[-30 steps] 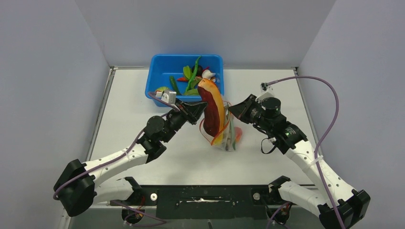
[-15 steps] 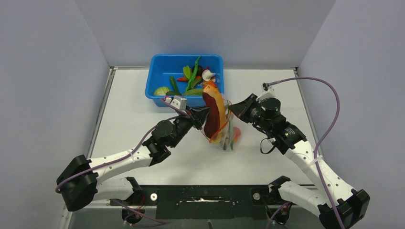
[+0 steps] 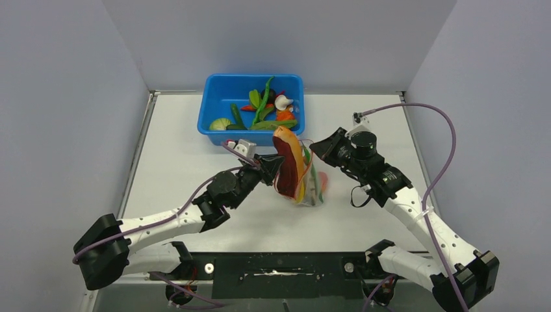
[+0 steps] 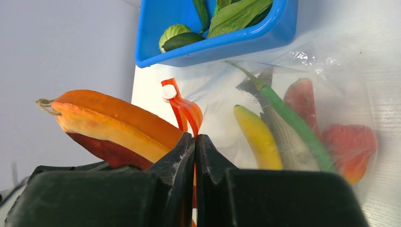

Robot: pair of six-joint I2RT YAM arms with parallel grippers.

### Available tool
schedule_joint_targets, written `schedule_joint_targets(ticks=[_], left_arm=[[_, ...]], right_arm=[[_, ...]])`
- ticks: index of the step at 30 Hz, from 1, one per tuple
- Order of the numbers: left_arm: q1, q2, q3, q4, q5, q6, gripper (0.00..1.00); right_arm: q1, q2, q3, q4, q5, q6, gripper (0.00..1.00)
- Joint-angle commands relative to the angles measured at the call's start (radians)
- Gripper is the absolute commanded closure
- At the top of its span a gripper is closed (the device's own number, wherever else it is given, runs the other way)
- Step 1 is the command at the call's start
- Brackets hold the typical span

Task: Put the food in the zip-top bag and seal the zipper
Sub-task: Place the fake food in the zipper food storage bag.

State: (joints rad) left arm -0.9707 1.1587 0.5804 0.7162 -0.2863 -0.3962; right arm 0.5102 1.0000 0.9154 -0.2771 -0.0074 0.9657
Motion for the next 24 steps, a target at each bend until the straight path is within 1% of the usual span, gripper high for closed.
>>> schedule_joint_targets(ticks=[1,7,11,13,15,16,17,18,20,22,24], left_arm=[[-0.035,0.013,0.042,-0.002,-0.066,0.023,1.00],[-0.041,0.033,-0.001,0.033,-0.094,-0.028,1.00],[-0.042,0.065,-0.033,0.211,-0.077,-0.042,1.00],[-0.045,0.083,0.005,0.223,-0.062,-0.024,1.00],[-0.058,0.111,0.065,0.186,-0.095,-0.001,1.00],[-0.062,0.119,0.072,0.194,-0.106,0.002,1.00],[-0.066,0.125,0.064,0.236,-0.113,0.004,1.00],[-0.074,0.132,0.045,0.308,-0.113,0.014,1.00],[-0.103,0.165,0.019,0.443,-0.140,0.090,1.00],[-0.135,0.207,0.045,0.455,-0.206,0.187,1.00],[-0.149,0.251,0.063,0.460,-0.253,0.219,1.00]], right_arm=[[-0.001,-0.003,0.034,0.104,0.023,-0.015,1.00],[0.000,0.002,0.021,0.117,0.038,-0.021,1.00],[0.002,0.022,0.016,0.139,-0.005,0.003,1.00],[0.006,0.027,0.015,0.137,0.005,0.002,1.00],[0.007,0.029,0.011,0.134,0.017,0.004,1.00],[0.008,0.029,0.011,0.135,0.018,0.004,1.00],[0.007,0.032,0.012,0.135,0.018,0.004,1.00],[0.009,0.033,0.015,0.135,0.016,0.005,1.00],[0.009,0.037,0.015,0.134,0.012,0.011,1.00],[0.008,0.036,0.013,0.135,0.013,0.019,1.00],[0.008,0.033,0.015,0.134,0.013,0.025,1.00]])
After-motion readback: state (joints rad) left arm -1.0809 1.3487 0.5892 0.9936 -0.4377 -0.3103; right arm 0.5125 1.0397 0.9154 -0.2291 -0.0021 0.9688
